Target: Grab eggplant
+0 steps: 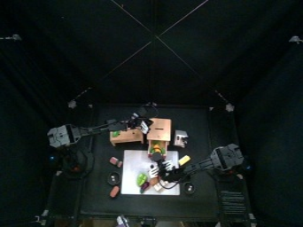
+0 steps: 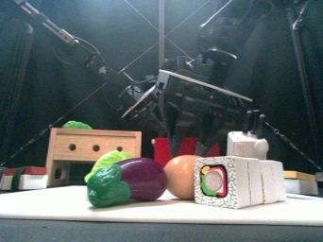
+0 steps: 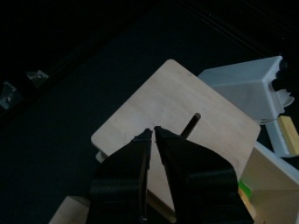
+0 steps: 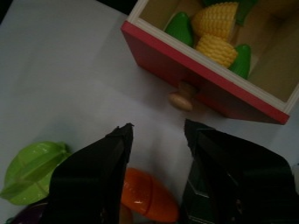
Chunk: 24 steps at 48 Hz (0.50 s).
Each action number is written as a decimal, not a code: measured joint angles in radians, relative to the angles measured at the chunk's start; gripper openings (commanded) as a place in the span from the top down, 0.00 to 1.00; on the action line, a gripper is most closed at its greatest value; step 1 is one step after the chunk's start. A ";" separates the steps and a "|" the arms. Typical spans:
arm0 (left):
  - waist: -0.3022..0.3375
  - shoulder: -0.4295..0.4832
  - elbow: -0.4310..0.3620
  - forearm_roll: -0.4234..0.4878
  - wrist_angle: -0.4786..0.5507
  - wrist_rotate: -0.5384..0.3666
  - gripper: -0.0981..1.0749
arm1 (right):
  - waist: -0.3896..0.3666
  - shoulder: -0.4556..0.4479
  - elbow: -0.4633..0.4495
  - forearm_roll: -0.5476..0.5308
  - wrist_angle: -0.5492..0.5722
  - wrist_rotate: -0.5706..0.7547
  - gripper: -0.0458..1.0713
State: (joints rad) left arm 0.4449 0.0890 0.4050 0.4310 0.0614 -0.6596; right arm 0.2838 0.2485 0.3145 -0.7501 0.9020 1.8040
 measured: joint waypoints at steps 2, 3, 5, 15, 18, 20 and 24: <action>-0.002 -0.008 0.003 0.023 -0.006 0.002 0.42 | 0.005 -0.005 0.000 0.000 0.000 -0.006 0.20; -0.002 -0.012 0.006 0.035 -0.009 0.002 0.42 | 0.008 -0.008 0.000 0.000 0.000 -0.011 0.20; -0.003 -0.023 0.009 0.058 -0.017 0.000 0.42 | 0.012 -0.018 0.000 0.002 0.000 -0.020 0.20; -0.015 -0.107 0.092 0.141 -0.098 -0.003 0.42 | 0.046 -0.074 0.011 -0.025 -0.034 -0.124 0.20; -0.023 -0.141 0.135 0.141 -0.137 -0.006 0.42 | 0.054 -0.086 0.015 -0.031 -0.063 -0.170 0.20; -0.032 -0.164 0.164 0.137 -0.161 -0.006 0.42 | 0.058 -0.092 0.015 -0.031 -0.091 -0.209 0.20; -0.055 -0.210 0.230 0.121 -0.207 -0.002 0.42 | 0.061 -0.095 0.014 -0.023 -0.160 -0.278 0.20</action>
State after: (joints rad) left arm 0.3896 -0.1212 0.6351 0.5522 -0.1457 -0.6611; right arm 0.3451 0.1534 0.3283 -0.7731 0.7424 1.5263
